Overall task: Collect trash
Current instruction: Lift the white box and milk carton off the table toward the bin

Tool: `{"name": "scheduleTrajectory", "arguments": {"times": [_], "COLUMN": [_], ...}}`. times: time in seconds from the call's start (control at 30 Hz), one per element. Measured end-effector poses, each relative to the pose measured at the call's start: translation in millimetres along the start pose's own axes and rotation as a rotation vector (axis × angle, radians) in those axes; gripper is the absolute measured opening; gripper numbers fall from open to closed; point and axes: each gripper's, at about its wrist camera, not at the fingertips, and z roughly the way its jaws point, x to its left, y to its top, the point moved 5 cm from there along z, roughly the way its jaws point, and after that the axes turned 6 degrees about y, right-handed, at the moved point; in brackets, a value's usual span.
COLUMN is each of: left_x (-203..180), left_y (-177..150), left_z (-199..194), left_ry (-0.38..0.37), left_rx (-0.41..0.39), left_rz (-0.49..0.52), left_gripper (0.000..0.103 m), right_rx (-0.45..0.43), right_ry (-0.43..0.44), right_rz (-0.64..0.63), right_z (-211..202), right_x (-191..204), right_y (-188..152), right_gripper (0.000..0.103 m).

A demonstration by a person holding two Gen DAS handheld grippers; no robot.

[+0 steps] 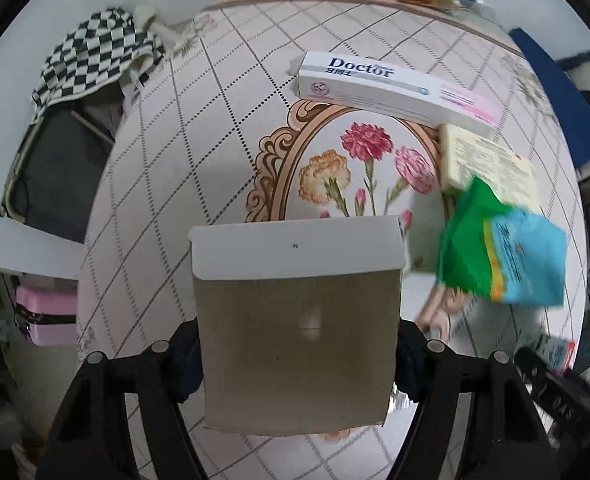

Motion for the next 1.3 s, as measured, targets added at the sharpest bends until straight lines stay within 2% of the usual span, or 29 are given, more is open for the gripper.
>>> {"name": "scheduleTrajectory", "arguments": {"times": [0.27,0.47,0.7,0.8,0.9,1.03,1.17,1.3], "left_x": [18.5,54.1,98.9,117.2,130.0,136.1,133.4,125.2], "left_y": [-58.6,-125.1,-211.2,-251.4,-286.7,-341.5,-380.2,-417.6], "left_z": [-44.4,-78.2,-119.0,-128.1,-126.7,-112.7,-88.0,-39.1], "left_ry": [-0.008,-0.083,-0.134,-0.158,-0.17,-0.198,-0.212,-0.233], "left_rx": [-0.097,-0.138,-0.208,-0.215,-0.2,-0.134,-0.069,0.04], "left_rz": [0.027,0.028,0.096,0.132,0.173,0.217,0.238,0.225], "left_gripper": [0.071,0.071,0.071,0.071,0.071,0.071,0.071,0.071], "right_rx": [-0.08,-0.131,-0.184,-0.198,-0.191,-0.136,-0.054,0.048], "right_ry": [-0.008,0.026,0.083,0.107,0.111,0.116,0.132,0.158], "right_rz": [-0.122,-0.155,-0.123,-0.093,-0.072,-0.068,-0.045,0.013], "right_z": [-35.6,-75.8,-118.0,-130.8,-133.1,-119.2,-85.5,-34.6], "right_x": [26.5,29.7,13.0,11.9,8.9,1.6,-14.2,-33.9], "right_y": [-54.7,-123.4,-237.8,-305.1,-361.3,-430.9,-488.4,-523.7], "right_gripper": [0.093,0.093,0.093,0.093,0.093,0.093,0.093,0.093]}}
